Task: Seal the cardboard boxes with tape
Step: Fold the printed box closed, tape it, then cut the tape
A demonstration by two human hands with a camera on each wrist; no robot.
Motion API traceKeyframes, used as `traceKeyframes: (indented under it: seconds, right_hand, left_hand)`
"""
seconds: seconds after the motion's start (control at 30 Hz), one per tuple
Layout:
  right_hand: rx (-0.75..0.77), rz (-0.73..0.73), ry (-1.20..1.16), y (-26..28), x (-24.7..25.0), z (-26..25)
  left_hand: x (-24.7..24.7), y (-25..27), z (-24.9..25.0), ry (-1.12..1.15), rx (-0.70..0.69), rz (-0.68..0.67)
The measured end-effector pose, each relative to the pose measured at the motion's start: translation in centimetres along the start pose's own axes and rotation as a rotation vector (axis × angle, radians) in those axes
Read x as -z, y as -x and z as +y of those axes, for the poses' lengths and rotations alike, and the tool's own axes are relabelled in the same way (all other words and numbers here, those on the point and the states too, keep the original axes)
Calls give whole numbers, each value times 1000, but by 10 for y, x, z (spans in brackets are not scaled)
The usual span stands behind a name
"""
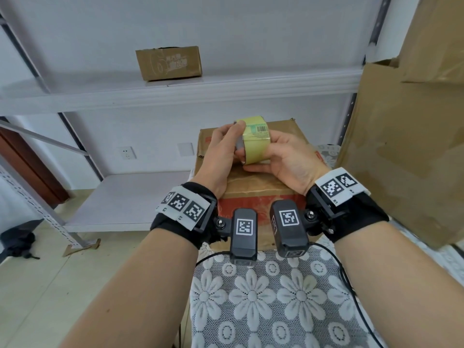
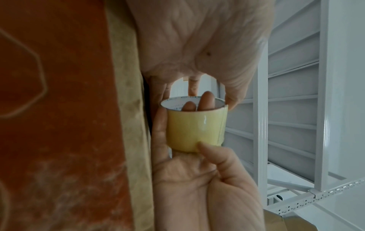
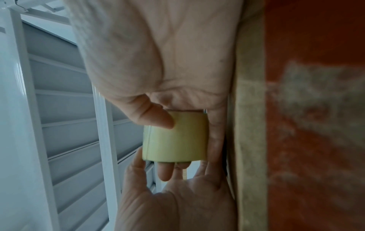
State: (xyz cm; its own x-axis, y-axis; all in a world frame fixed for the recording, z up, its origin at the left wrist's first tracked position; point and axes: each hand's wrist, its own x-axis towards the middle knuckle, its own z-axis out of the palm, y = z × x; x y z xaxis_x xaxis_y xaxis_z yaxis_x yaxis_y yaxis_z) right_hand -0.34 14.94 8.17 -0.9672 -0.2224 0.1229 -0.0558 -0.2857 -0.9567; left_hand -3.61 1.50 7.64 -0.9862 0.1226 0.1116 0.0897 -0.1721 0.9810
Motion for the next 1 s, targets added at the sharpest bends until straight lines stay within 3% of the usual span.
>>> traceKeyframes:
  seconds: [0.47,1.0]
  right_hand:
    - [31,52,-106,-1,1,0]
    - [51,43,20,-2,1,5]
  left_hand:
    - [3,0,-3,-83,60,-67]
    - [3,-4,-3,-103,90,-79]
